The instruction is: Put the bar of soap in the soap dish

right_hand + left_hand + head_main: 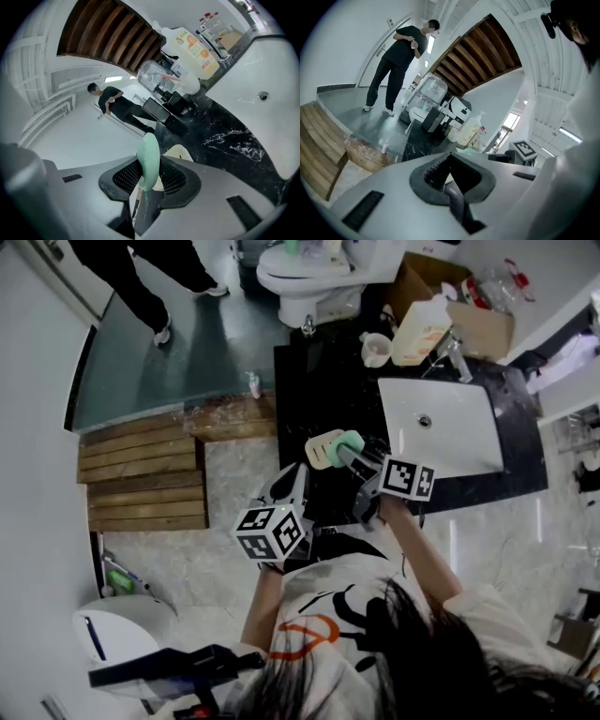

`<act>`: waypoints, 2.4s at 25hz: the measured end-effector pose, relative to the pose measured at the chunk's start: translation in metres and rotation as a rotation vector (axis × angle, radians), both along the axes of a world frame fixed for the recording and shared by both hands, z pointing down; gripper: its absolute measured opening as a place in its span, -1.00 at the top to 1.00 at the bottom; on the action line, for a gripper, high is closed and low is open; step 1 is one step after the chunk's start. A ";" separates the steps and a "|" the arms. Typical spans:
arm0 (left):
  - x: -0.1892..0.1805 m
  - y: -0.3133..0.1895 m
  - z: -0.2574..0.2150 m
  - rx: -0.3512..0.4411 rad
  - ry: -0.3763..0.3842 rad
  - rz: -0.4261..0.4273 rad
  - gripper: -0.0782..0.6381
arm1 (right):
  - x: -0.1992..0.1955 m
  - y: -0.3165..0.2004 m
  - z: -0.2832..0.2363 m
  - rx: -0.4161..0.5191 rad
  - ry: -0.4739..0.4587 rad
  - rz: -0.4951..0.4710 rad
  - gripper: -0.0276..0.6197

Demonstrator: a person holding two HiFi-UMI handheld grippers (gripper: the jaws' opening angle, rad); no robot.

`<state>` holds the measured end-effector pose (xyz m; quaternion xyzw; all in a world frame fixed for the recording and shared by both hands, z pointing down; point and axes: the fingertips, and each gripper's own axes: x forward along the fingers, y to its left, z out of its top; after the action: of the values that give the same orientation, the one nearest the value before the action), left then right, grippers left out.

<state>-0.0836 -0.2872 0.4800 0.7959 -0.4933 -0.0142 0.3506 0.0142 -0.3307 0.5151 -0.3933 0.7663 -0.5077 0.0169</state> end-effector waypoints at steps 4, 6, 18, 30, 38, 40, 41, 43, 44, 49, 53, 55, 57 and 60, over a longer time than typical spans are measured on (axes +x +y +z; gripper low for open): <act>0.000 -0.002 0.001 -0.002 -0.001 -0.006 0.78 | -0.005 -0.006 0.013 -0.049 -0.032 0.028 0.56; 0.001 -0.003 0.001 -0.003 -0.002 -0.005 0.78 | -0.008 -0.007 0.018 -0.071 -0.041 0.038 0.56; -0.001 -0.009 0.001 -0.003 -0.004 -0.011 0.78 | -0.018 -0.010 0.035 -0.133 -0.024 0.063 0.56; -0.005 -0.013 0.005 -0.012 -0.005 -0.022 0.78 | -0.022 -0.008 0.041 -0.173 0.099 0.012 0.56; -0.008 -0.014 0.005 -0.013 -0.002 -0.027 0.78 | -0.021 -0.008 0.046 -0.236 0.149 0.034 0.56; -0.010 -0.014 0.006 -0.014 0.000 -0.031 0.78 | -0.020 -0.008 0.046 -0.253 0.136 0.049 0.56; -0.011 -0.014 0.006 -0.014 0.000 -0.033 0.78 | -0.019 -0.007 0.046 -0.272 0.114 0.062 0.56; -0.012 -0.014 0.007 -0.015 0.000 -0.035 0.78 | -0.018 -0.005 0.046 -0.324 0.052 0.097 0.56; -0.012 -0.015 0.007 -0.016 0.000 -0.035 0.78 | -0.017 -0.003 0.046 -0.347 0.024 0.111 0.56; -0.011 -0.015 0.007 -0.019 0.002 -0.033 0.78 | -0.017 0.001 0.045 -0.367 -0.005 0.128 0.56; -0.010 -0.014 0.008 -0.019 0.009 -0.032 0.78 | -0.018 0.003 0.043 -0.364 -0.014 0.125 0.56; -0.010 -0.014 0.007 -0.019 0.009 -0.030 0.78 | -0.018 0.004 0.042 -0.363 -0.016 0.127 0.56; -0.009 -0.013 0.007 -0.019 0.008 -0.029 0.78 | -0.017 0.004 0.042 -0.364 -0.022 0.131 0.56; -0.010 -0.013 0.007 -0.018 0.007 -0.031 0.78 | -0.017 0.007 0.040 -0.363 -0.032 0.133 0.56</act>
<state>-0.0936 -0.2998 0.4872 0.7848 -0.5046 -0.0179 0.3594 -0.0026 -0.3242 0.5550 -0.4315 0.6341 -0.6416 -0.0084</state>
